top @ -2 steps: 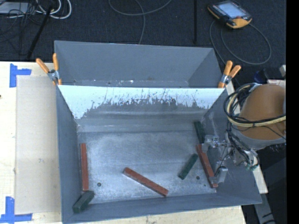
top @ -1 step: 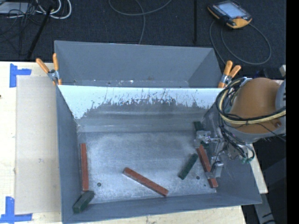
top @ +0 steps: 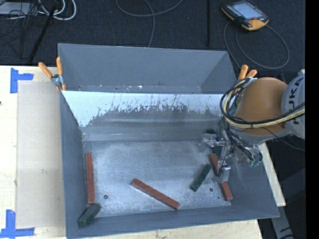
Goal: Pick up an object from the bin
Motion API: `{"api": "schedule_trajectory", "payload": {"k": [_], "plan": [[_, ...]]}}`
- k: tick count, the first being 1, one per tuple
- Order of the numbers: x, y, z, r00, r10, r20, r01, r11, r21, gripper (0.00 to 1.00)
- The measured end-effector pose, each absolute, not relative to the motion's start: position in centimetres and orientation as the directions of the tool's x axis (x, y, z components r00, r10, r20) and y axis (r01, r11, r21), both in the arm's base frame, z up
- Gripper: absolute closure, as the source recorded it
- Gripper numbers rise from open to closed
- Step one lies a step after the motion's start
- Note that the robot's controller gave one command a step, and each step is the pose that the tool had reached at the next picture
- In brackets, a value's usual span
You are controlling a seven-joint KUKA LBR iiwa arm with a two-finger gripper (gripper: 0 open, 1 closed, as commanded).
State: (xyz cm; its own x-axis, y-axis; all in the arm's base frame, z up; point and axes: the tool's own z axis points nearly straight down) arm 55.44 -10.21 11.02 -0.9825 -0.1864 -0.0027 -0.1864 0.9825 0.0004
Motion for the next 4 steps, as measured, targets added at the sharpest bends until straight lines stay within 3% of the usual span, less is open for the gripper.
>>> {"api": "schedule_trajectory", "payload": {"k": [1,2,3,4], "plan": [[55.0,-9.4,11.4,-0.918,-0.397,0.0,-0.397,0.918,0.001,0.0],[55.4,-8.2,7.6,-0.915,-0.404,-0.001,-0.404,0.915,0.0,0.0],[56.0,-7.9,6.5,-0.818,-0.575,-0.004,-0.575,0.818,-0.002,1.0],[56.0,-7.9,6.7,-0.803,-0.596,-0.004,-0.596,0.803,-0.001,1.0]]}}
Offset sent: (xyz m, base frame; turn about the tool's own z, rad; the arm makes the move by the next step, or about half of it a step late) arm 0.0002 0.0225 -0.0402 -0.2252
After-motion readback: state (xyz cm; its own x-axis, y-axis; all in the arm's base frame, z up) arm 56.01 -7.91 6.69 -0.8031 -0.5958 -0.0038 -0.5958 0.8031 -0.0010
